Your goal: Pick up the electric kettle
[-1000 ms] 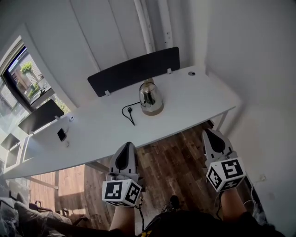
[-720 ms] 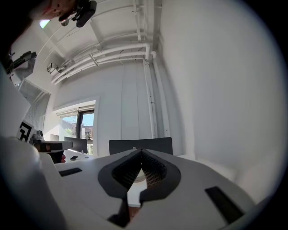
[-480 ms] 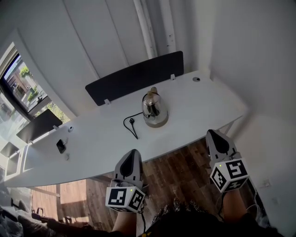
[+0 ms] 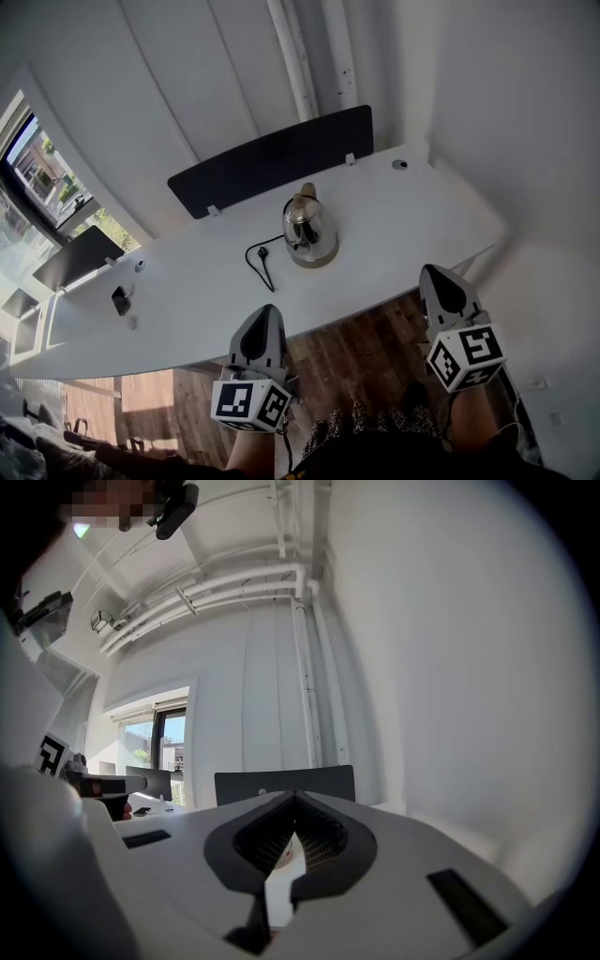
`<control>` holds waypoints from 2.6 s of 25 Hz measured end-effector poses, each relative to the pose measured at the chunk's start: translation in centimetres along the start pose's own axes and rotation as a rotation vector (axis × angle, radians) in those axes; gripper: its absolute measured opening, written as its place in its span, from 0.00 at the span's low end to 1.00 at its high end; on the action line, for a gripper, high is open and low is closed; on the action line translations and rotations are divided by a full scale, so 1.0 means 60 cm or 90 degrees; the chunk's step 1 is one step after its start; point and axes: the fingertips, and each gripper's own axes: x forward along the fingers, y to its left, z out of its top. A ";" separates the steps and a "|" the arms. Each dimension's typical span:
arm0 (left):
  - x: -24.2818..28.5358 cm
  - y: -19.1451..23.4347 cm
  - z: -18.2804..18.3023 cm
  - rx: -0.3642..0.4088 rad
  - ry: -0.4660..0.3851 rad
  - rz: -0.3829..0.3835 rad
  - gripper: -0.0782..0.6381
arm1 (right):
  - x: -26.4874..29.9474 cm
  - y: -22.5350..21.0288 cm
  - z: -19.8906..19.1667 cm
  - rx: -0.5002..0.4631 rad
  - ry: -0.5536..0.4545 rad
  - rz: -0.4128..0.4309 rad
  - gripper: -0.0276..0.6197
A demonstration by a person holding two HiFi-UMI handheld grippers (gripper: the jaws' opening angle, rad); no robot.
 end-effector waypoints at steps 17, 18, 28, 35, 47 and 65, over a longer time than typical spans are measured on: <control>0.120 -0.108 -0.011 0.004 -0.024 0.162 0.11 | 0.131 -0.179 0.020 -0.041 0.014 0.158 0.05; 0.123 -0.112 -0.011 0.005 -0.025 0.172 0.11 | 0.137 -0.184 0.021 -0.040 0.014 0.166 0.05; 0.109 -0.133 -0.023 -0.009 -0.024 0.267 0.11 | 0.183 -0.191 0.006 -0.028 0.030 0.265 0.05; 0.098 -0.093 -0.028 -0.036 -0.029 0.317 0.11 | 0.226 -0.160 -0.011 -0.007 0.031 0.311 0.05; 0.200 -0.016 -0.020 -0.009 -0.022 0.257 0.11 | 0.329 -0.136 -0.007 -0.011 0.035 0.272 0.05; 0.234 0.110 -0.022 -0.036 -0.021 0.271 0.11 | 0.443 -0.070 -0.014 -0.031 0.059 0.271 0.05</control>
